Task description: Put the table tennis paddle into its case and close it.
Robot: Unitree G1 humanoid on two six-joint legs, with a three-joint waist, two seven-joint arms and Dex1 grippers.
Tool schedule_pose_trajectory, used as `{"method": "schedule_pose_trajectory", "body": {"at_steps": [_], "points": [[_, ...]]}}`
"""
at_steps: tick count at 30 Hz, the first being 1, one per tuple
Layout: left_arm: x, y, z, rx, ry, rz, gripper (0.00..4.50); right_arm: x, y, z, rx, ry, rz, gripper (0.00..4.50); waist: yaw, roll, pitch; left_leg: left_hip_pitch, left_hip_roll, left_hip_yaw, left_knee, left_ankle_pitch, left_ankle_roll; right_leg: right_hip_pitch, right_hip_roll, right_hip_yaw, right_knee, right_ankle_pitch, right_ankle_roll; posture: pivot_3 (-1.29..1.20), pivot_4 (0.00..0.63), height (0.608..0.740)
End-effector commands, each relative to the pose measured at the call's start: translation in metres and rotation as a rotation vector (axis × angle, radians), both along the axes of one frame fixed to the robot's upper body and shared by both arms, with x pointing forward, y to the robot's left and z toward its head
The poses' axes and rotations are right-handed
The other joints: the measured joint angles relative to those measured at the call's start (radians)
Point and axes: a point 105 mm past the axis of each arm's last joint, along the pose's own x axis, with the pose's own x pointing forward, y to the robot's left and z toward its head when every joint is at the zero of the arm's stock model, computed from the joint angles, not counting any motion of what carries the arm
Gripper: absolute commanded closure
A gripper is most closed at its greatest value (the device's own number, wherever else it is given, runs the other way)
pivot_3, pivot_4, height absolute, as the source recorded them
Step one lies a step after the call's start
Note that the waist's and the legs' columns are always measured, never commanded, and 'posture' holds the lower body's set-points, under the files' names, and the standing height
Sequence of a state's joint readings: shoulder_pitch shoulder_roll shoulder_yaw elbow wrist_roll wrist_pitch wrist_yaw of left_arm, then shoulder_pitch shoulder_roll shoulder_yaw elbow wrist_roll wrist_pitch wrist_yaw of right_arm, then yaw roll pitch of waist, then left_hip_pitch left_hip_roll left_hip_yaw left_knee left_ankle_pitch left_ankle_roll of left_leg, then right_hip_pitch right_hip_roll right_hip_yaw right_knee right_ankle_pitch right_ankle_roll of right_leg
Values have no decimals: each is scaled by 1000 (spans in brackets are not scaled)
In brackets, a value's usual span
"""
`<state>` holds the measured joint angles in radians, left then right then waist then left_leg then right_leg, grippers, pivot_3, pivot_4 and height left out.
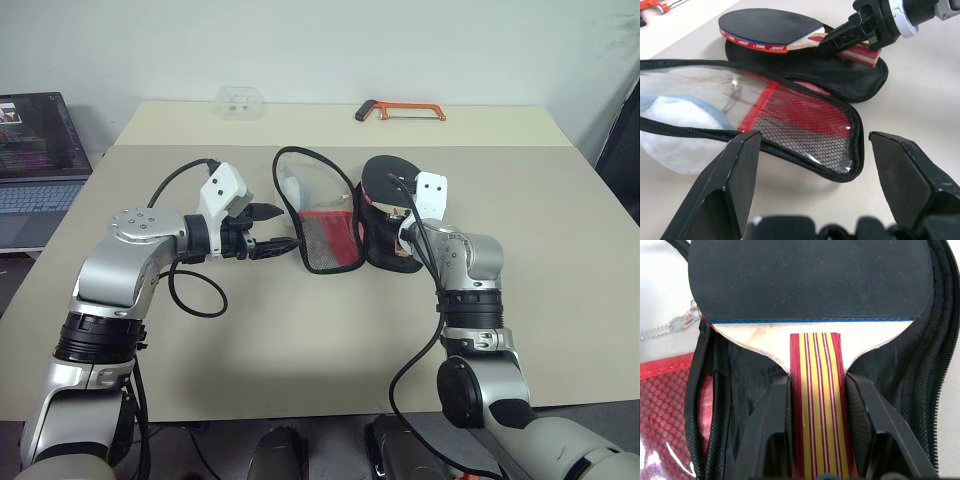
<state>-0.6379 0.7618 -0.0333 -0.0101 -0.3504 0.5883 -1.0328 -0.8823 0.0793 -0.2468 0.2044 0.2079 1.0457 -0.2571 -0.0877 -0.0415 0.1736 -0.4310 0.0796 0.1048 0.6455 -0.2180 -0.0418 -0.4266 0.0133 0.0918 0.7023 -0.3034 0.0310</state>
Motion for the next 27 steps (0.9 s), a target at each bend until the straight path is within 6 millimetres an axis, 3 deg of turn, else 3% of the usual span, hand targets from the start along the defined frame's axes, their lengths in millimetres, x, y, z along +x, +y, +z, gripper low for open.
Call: {"method": "schedule_pose_trajectory", "body": {"at_steps": [1, 9, 20, 27], "points": [[-4, 1, 12, 10, -52, 2, 745, -1, 6, 11, -3, -53, -3, 3418, 0, 0, 0, 0, 0, 0, 0, 0, 0, 0, 0, 0, 0, 0, 0, 0, 150, 740], [-3, 3, 9, 19, -43, 19, 745, -5, 1, -3, -38, -21, -46, 3418, 1, 0, 0, 0, 0, 0, 0, 0, 0, 0, 0, 0, 0, 0, 0, 0, 150, 740], [-4, 2, 9, 19, -42, 14, 745, -1, -14, -6, -63, -9, -131, 3418, 2, 0, 0, 0, 0, -1, 0, 0, 0, 0, 0, 0, 0, 0, 0, 0, 150, 740], [-4, 3, 9, 20, -43, 16, 745, -2, -10, -10, -56, 4, -119, 3418, 2, 0, 0, 0, 0, -1, 0, 0, 0, 0, 0, -1, 0, 0, 0, 0, 150, 740]]}}
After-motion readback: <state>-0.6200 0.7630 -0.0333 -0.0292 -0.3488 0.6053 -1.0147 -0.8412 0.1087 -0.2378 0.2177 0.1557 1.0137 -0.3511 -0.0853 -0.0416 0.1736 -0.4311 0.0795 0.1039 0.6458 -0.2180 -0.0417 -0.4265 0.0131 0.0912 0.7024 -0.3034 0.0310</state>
